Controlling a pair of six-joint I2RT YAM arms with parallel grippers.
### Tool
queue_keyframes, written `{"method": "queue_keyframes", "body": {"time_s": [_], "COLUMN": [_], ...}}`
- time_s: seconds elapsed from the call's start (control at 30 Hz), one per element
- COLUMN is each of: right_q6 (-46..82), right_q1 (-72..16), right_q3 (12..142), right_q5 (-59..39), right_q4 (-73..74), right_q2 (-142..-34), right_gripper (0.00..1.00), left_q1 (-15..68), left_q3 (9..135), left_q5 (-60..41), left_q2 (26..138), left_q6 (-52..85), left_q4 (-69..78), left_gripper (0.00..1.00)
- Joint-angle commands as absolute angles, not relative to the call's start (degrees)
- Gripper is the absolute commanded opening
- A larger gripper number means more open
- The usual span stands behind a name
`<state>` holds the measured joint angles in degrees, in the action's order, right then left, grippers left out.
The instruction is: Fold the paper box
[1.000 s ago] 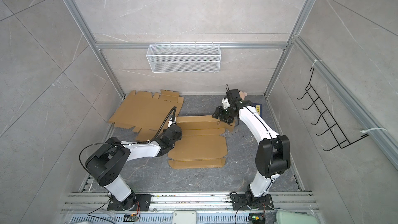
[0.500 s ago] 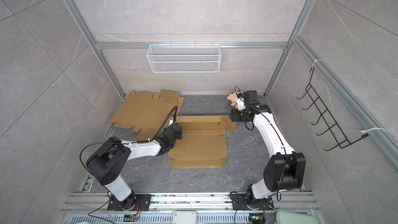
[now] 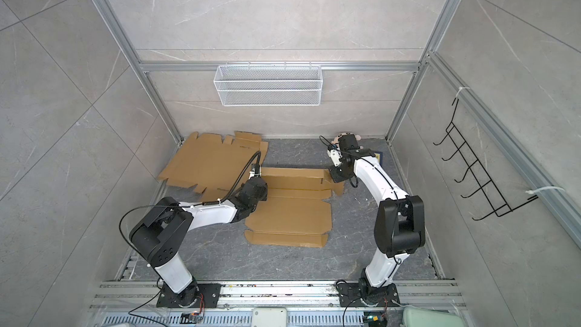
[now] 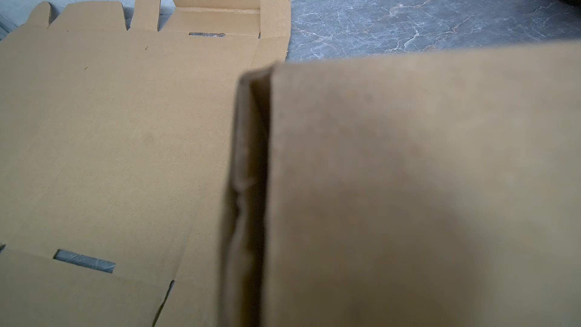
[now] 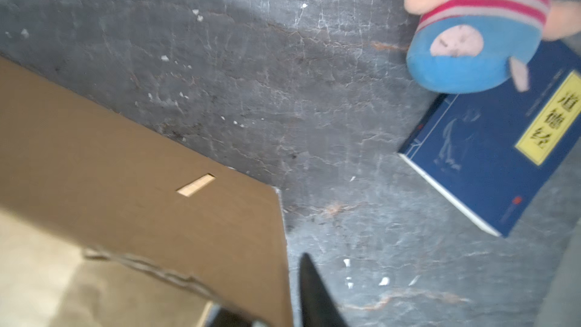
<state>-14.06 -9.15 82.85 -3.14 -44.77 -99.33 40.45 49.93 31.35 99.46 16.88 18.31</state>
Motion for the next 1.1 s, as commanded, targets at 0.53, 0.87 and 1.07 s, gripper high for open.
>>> {"method": "queue_keyframes", "body": {"time_s": [0.53, 0.87, 1.07], "right_q6": [-11.0, -4.7, 5.5], "right_q1": [-11.5, -11.7, -11.7], "right_q3": [82.3, 77.9, 70.8], "right_q5": [-11.4, -14.7, -17.3], "right_q4": [-55.7, -55.9, -48.1], "right_q2": [-89.7, -86.0, -82.4], "right_gripper": [0.06, 0.05, 0.04], "left_q1": [40.3, 40.3, 40.3], "left_q3": [50.1, 49.5, 49.3], "left_q5": [34.7, 36.8, 36.6], "left_q2": [98.2, 98.0, 98.3], "left_q6": [22.1, 24.1, 25.5], "left_q4": [11.6, 11.2, 11.4], "left_gripper": [0.00, 0.00, 0.00]}}
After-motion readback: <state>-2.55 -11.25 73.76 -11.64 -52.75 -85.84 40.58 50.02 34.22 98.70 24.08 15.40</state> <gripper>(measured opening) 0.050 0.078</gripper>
